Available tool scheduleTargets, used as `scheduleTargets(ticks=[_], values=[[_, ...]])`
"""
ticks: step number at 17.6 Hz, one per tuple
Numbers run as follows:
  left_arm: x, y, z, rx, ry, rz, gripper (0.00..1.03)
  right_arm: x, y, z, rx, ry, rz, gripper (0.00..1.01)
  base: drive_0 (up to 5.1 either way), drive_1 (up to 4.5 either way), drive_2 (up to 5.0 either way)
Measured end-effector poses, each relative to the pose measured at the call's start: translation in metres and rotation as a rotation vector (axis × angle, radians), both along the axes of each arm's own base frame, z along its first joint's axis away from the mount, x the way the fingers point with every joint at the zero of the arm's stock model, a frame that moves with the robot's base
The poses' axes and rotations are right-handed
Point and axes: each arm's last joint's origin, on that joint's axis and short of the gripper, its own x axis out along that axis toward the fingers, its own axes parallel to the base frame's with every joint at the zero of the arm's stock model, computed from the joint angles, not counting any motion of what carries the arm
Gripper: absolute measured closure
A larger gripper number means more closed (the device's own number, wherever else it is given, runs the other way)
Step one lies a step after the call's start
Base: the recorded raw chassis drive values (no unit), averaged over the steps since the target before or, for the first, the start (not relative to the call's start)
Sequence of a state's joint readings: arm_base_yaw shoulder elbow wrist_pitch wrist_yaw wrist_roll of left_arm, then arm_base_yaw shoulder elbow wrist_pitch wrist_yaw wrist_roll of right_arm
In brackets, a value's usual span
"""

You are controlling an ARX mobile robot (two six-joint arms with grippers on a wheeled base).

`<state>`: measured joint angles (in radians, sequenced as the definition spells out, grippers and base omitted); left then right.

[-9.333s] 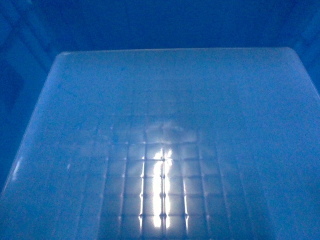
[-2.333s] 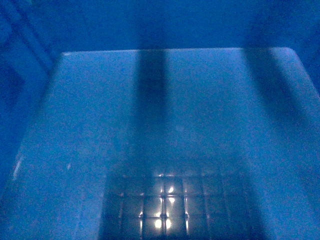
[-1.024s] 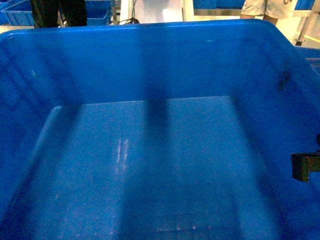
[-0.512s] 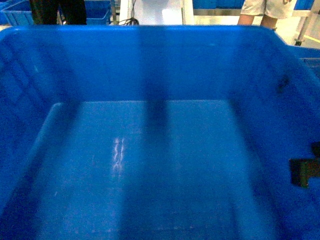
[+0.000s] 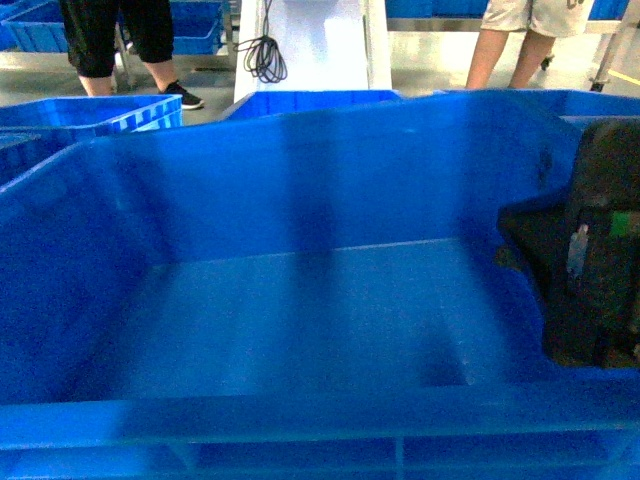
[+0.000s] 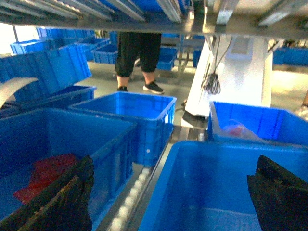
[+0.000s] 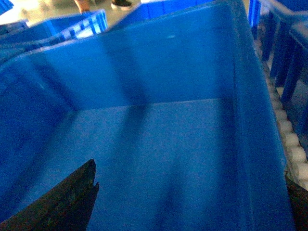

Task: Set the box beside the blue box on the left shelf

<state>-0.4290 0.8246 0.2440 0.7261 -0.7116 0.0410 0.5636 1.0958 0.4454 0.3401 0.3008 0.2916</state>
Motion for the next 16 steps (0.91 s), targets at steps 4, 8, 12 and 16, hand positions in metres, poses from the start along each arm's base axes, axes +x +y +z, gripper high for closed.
scheduleTargets(ticks=[4,8,12,16], values=[[-0.016,-0.009,0.014,-0.019,-0.093,-0.080,0.05,-0.007,-0.006,0.030,-0.005,-0.249,-0.102,0.03,0.0,0.00,0.0],[-0.016,-0.008,0.012,-0.009,-0.081,-0.065,0.05,-0.005,-0.005,0.026,-0.031,-0.234,-0.098,0.03,0.0,0.00,0.0],[-0.019,0.003,0.006,0.055,0.064,-0.214,0.24,-0.014,-0.025,0.018,-0.096,-0.313,-0.201,0.25,0.0,0.00,0.0],[-0.033,0.029,-0.028,0.046,0.132,-0.280,0.80,-0.039,-0.071,-0.010,-0.149,-0.308,-0.221,0.81,0.0,0.00,0.0]])
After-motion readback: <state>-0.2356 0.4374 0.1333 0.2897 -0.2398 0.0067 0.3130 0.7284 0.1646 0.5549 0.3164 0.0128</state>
